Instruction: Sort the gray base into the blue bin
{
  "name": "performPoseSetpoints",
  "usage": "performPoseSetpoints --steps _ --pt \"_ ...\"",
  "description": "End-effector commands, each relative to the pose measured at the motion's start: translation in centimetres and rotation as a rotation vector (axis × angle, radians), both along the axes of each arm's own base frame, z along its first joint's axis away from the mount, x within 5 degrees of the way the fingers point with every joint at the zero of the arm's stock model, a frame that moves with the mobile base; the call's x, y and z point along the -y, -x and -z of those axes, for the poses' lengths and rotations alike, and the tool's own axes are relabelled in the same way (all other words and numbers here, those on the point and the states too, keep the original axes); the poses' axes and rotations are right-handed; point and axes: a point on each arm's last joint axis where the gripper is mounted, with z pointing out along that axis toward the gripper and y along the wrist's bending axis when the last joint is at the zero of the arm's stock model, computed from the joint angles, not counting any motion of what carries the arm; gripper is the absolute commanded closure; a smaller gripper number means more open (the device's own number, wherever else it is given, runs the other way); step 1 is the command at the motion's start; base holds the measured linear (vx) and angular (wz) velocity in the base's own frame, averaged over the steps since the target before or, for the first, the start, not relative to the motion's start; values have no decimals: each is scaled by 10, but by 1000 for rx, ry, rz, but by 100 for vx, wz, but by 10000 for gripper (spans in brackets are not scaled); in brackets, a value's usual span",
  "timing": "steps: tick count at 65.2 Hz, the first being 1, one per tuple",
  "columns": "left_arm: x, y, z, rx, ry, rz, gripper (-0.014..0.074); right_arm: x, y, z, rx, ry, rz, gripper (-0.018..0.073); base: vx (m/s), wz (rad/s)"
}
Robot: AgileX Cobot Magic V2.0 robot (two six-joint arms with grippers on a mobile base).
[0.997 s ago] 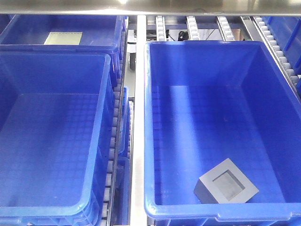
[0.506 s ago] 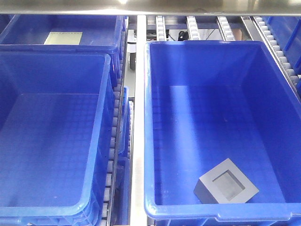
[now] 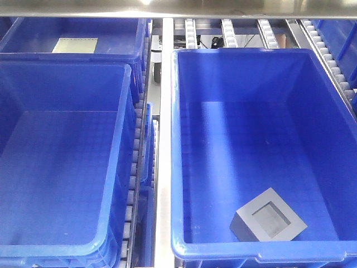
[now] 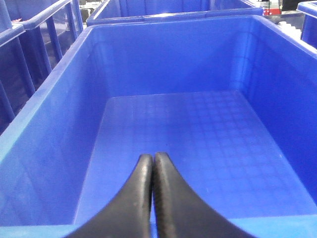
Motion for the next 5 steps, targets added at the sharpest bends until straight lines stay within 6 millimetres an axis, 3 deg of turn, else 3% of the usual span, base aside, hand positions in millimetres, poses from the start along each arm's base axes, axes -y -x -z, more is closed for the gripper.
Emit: performPoseSetpoints --steps 1,5 --pt "0 1 -14 105 -2 -1 594 0 -1 -6 69 20 2 564 0 0" --pt "0 1 -14 105 -2 -1 594 0 -1 -6 69 20 2 564 0 0"
